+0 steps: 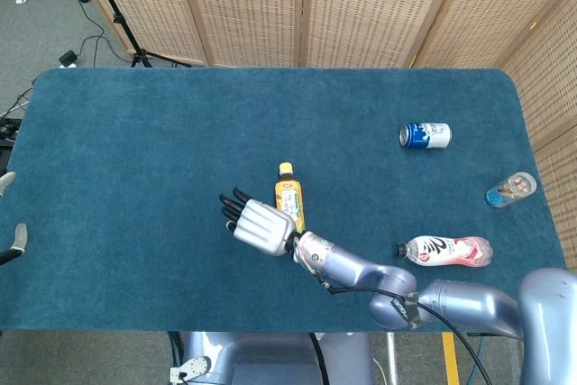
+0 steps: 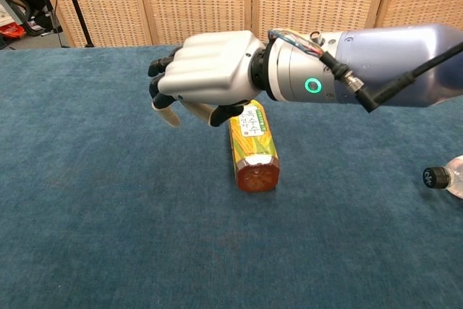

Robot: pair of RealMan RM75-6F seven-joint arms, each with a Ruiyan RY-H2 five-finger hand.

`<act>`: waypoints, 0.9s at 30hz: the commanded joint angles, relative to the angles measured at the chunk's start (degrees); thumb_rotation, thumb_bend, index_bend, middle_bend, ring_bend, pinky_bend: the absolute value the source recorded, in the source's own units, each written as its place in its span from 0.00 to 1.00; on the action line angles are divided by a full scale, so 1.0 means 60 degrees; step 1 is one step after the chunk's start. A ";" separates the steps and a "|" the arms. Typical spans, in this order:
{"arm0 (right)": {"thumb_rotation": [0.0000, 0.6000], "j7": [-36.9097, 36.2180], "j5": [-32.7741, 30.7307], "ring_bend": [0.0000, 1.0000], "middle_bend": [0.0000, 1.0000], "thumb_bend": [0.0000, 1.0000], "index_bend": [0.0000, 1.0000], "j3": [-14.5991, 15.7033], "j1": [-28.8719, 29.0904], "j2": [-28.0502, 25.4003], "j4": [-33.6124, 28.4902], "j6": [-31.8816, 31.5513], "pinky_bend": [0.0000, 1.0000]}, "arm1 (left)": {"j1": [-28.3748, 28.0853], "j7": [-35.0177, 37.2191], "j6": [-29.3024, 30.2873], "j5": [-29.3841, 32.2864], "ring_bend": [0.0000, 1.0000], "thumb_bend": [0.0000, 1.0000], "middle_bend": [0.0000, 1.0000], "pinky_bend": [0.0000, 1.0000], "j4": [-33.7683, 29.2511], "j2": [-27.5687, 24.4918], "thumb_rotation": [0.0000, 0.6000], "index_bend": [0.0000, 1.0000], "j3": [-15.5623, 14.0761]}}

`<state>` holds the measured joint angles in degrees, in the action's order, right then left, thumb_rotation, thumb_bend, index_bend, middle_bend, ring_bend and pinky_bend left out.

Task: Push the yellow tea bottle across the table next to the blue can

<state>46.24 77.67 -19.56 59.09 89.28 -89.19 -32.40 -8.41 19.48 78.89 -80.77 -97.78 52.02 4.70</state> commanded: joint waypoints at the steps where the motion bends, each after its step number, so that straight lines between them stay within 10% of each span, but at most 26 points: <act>1: 1.00 0.0567 -0.1102 0.04 0.20 1.00 0.37 0.0393 0.0004 0.0352 0.0204 -0.0408 0.14 | -0.0058 0.0018 -0.0123 0.0073 0.00 0.57 0.00 0.00 0.0015 -0.0002 1.00 0.00 0.0028; 27: 1.00 0.0588 -0.2381 0.23 0.36 1.00 0.40 0.2009 0.0549 0.0294 0.0827 -0.1254 0.18 | -0.0171 -0.0240 -0.0415 0.0196 0.00 0.57 0.00 0.00 -0.0109 0.0018 1.00 0.00 0.0077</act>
<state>49.78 63.56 -7.79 62.42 91.29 -84.14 -39.94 -9.45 18.03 76.39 -79.57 -98.43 52.14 5.17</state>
